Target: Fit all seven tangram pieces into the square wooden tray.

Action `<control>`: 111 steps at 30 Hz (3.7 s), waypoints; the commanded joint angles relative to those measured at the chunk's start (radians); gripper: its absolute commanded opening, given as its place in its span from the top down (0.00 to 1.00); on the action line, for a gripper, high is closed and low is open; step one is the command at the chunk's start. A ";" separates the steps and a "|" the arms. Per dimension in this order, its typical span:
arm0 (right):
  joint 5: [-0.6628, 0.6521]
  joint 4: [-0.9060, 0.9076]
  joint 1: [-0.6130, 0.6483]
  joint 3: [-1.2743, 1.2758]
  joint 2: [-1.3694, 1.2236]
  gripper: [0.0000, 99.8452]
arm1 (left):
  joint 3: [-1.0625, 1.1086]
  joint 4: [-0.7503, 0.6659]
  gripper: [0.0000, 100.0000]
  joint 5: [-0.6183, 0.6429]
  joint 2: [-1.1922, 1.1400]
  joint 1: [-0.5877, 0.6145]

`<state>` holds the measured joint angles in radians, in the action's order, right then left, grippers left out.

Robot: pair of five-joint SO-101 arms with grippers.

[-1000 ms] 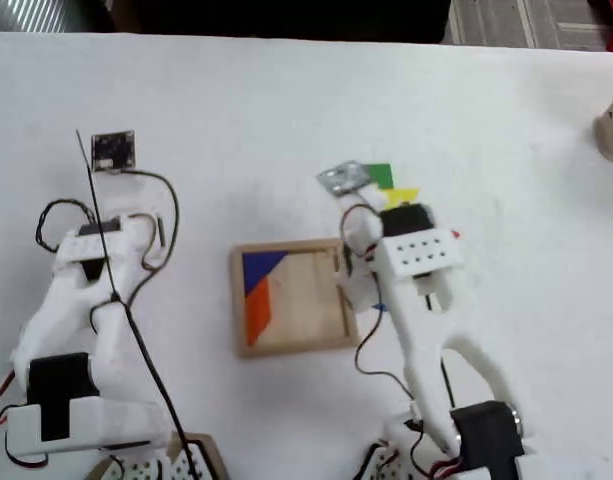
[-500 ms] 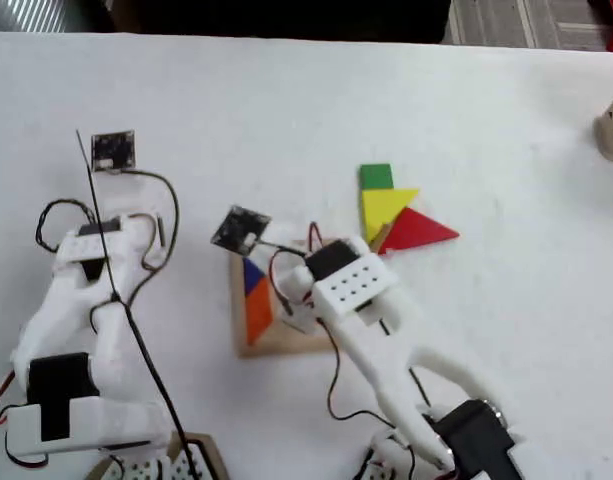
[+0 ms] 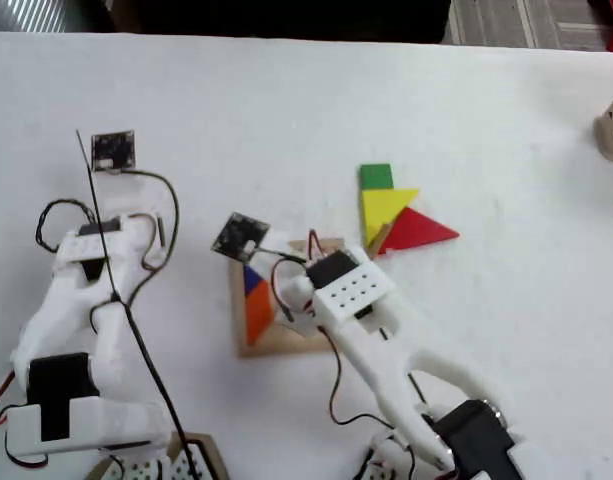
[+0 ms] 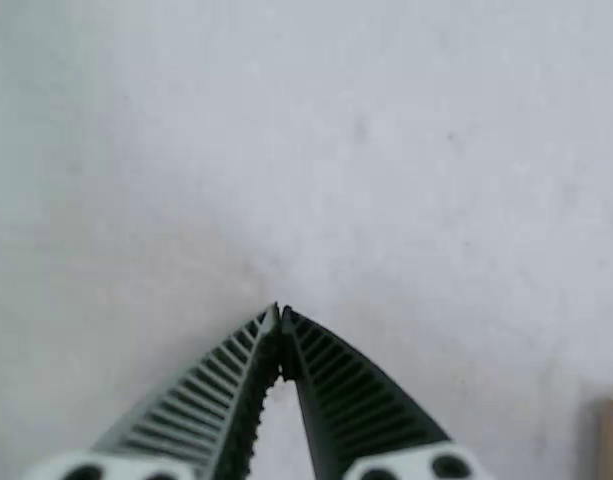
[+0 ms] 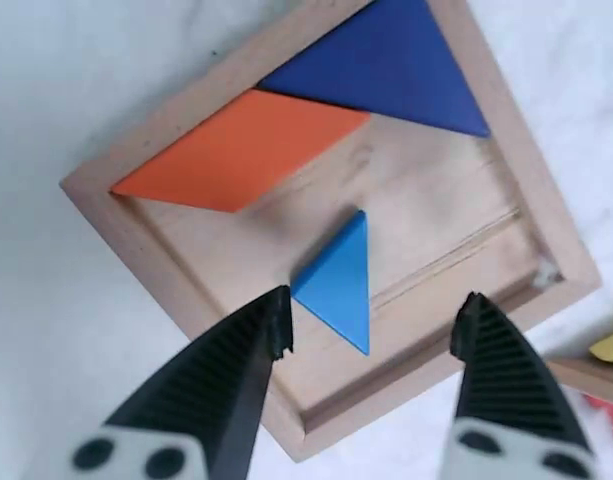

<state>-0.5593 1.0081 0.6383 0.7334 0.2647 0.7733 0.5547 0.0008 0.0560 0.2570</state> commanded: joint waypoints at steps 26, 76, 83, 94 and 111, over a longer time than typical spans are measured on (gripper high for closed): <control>0.279 0.234 -0.765 -0.006 0.015 0.98 | 0.120 0.083 0.98 -0.206 0.268 -0.157; 0.198 0.050 -1.075 0.133 0.005 0.98 | -0.273 0.261 0.98 0.025 -0.140 -0.854; 0.198 0.050 -1.075 0.133 0.005 0.98 | -0.199 0.353 0.98 0.025 0.056 -0.835; 0.198 0.050 -1.075 0.133 0.005 0.98 | -0.193 0.232 0.98 0.034 -0.122 -0.674; 0.198 0.050 -1.075 0.133 0.005 0.98 | -0.299 0.224 0.98 0.124 -0.208 -0.771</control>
<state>-0.3475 1.0679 -0.4312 0.8715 0.2647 0.5217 0.8048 0.1128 -0.1603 -0.4933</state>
